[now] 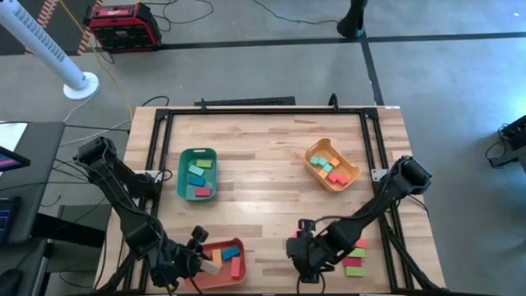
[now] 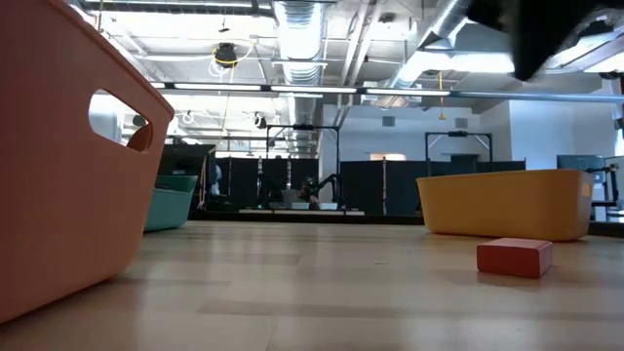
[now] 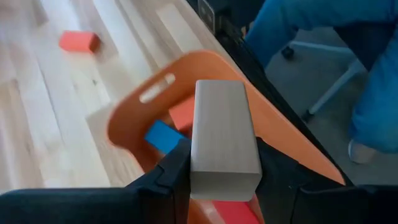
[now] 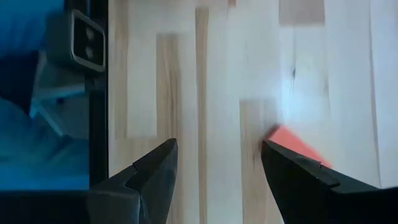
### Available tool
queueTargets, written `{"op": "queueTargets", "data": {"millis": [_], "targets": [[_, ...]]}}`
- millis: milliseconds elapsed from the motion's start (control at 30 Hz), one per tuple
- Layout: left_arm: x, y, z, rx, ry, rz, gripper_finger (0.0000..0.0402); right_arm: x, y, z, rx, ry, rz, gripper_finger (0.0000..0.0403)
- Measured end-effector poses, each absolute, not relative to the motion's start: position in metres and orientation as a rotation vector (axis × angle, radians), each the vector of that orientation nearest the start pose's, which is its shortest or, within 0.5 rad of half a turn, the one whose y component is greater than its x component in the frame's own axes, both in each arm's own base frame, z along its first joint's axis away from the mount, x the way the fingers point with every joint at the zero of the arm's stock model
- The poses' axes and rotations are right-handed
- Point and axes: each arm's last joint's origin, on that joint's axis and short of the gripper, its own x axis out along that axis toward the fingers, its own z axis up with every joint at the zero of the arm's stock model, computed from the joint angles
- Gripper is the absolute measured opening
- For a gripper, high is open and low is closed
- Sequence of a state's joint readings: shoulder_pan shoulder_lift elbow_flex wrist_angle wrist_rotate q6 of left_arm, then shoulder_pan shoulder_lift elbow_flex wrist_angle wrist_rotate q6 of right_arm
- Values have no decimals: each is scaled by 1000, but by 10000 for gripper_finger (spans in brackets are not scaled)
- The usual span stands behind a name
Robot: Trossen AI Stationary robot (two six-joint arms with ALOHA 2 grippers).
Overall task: Sort blocks by size
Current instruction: Put the thick brown rectangular block into the orange bin
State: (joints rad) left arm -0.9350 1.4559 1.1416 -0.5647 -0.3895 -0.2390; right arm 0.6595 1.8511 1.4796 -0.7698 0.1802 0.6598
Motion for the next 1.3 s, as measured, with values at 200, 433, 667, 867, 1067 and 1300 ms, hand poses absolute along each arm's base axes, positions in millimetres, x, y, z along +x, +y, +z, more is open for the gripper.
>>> {"op": "queueTargets", "data": {"millis": [200, 433, 667, 867, 1067, 1300], "targets": [[185, -234, 270, 261, 825, -396, 128, 289, 234, 232, 118, 1222, -15, 260], [185, -234, 270, 229, 840, -398, 128, 272, 235, 229, 87, 1319, -96, 260], [187, -227, 248, 196, 867, -352, 128, 254, 240, 228, 94, 1407, -173, 260], [191, -223, 247, 176, 874, -319, 132, 231, 244, 228, 97, 1525, -279, 260], [192, -219, 239, 169, 899, -312, 133, 207, 254, 220, 102, 1588, -338, 260], [197, -209, 226, 117, 942, -296, 134, 185, 261, 205, 119, 1651, -390, 260]]}}
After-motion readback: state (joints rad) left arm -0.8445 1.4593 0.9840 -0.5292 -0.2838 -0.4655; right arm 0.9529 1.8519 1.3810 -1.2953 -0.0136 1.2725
